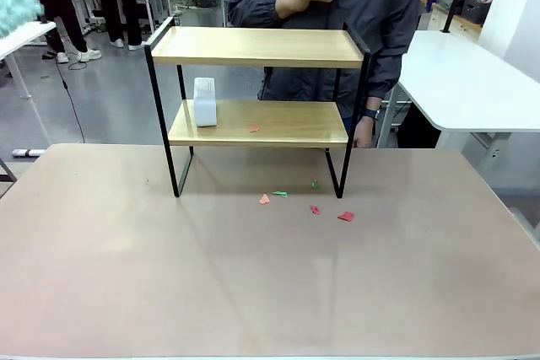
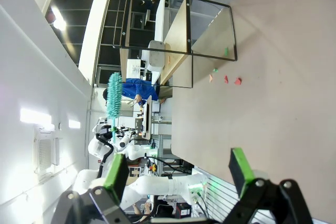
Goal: Clean the shelf.
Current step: Clean the remaining tier of the Shelf with the Duster once objects are removed, then hand the Duster back to the human.
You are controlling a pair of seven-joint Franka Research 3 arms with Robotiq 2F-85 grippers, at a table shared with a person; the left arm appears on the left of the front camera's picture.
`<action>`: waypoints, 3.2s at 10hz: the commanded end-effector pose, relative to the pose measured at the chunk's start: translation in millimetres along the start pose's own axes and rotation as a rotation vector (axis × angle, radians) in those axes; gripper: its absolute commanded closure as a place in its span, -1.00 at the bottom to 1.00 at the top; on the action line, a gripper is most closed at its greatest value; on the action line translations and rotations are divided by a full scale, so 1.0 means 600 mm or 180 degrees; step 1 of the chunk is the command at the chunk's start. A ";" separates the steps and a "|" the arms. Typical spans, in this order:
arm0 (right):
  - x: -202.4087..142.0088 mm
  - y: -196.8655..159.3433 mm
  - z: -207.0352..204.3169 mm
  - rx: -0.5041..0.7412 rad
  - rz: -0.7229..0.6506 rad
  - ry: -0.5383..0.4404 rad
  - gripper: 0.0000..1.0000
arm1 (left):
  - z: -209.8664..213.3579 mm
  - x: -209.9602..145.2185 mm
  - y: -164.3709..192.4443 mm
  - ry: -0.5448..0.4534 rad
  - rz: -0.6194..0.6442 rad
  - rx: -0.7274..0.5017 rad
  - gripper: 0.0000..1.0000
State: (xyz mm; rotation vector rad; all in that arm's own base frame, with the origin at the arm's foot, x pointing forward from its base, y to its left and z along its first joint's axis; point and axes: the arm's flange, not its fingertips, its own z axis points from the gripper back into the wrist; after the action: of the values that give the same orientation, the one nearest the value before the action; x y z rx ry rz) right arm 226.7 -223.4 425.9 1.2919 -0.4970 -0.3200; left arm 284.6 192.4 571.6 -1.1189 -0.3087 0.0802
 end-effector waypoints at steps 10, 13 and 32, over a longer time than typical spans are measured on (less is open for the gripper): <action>0.002 0.001 -0.003 0.0058 0.0094 -0.0038 -1.00 | -0.088 0.014 0.110 0.0214 0.0727 -0.0025 0.84; 0.002 0.001 -0.003 0.0058 0.0094 -0.0038 -1.00 | -0.088 0.014 0.110 0.0214 0.0727 -0.0025 0.84; -0.138 0.299 -0.246 0.0431 0.1428 0.2094 -1.00 | -0.325 -0.058 -0.192 0.3703 -0.1789 -0.0207 0.75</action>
State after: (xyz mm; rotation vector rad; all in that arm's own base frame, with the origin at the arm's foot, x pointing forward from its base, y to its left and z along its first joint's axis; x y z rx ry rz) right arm 216.5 -25.8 556.1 1.3172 -0.2985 0.4073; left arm 285.9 -24.4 598.0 -0.9464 0.3906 -1.0491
